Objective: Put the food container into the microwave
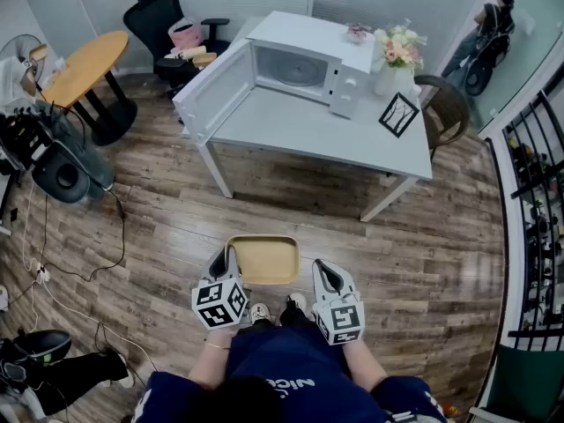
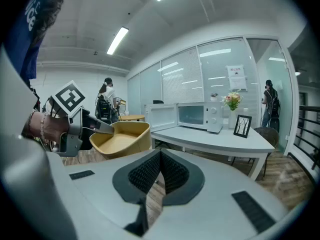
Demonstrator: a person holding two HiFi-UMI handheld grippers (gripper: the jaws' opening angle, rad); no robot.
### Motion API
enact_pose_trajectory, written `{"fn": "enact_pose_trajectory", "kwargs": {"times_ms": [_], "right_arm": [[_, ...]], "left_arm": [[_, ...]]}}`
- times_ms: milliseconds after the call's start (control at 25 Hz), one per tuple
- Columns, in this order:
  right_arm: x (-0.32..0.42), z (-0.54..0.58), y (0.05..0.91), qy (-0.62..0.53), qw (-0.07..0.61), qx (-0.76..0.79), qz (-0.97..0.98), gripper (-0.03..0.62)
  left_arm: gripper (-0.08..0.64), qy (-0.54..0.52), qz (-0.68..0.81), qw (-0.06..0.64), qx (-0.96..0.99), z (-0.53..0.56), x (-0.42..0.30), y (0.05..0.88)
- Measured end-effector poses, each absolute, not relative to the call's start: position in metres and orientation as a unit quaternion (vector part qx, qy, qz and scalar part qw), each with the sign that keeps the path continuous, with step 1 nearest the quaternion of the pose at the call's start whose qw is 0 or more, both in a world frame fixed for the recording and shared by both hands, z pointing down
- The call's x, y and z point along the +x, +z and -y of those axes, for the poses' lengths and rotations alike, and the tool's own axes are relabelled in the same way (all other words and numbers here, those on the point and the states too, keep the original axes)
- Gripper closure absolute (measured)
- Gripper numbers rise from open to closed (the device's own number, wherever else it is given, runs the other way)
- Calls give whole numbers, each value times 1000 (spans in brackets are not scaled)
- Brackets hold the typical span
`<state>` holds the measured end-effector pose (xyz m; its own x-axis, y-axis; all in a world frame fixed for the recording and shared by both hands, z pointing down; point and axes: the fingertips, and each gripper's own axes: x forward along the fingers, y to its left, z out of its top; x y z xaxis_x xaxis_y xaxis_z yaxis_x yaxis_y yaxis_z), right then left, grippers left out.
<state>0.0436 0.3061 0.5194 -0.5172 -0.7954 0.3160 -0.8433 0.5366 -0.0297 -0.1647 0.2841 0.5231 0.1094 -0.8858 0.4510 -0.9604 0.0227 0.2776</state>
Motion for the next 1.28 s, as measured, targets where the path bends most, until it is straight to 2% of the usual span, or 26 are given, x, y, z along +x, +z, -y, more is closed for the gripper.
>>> {"fn": "enact_pose_trajectory", "kwargs": {"times_ms": [440, 520, 600, 760, 1000, 1280], "right_arm": [[36, -311, 521, 98, 119, 490, 858, 580], [36, -309, 520, 105, 109, 489, 859, 532], [35, -306, 519, 112, 102, 479, 865, 360], [41, -300, 516, 111, 96, 477, 866, 279], [51, -289, 511, 100, 97, 478, 867, 227], [72, -269, 506, 83, 101, 479, 868, 215]], "left_arm": [[549, 64, 657, 272, 700, -295, -168, 522], [548, 66, 660, 272, 697, -296, -171, 522], [548, 65, 663, 274, 693, -296, -174, 522], [549, 62, 667, 274, 690, -295, -173, 524], [548, 60, 669, 270, 690, -289, -167, 525], [548, 56, 665, 266, 696, -273, -147, 525]]}}
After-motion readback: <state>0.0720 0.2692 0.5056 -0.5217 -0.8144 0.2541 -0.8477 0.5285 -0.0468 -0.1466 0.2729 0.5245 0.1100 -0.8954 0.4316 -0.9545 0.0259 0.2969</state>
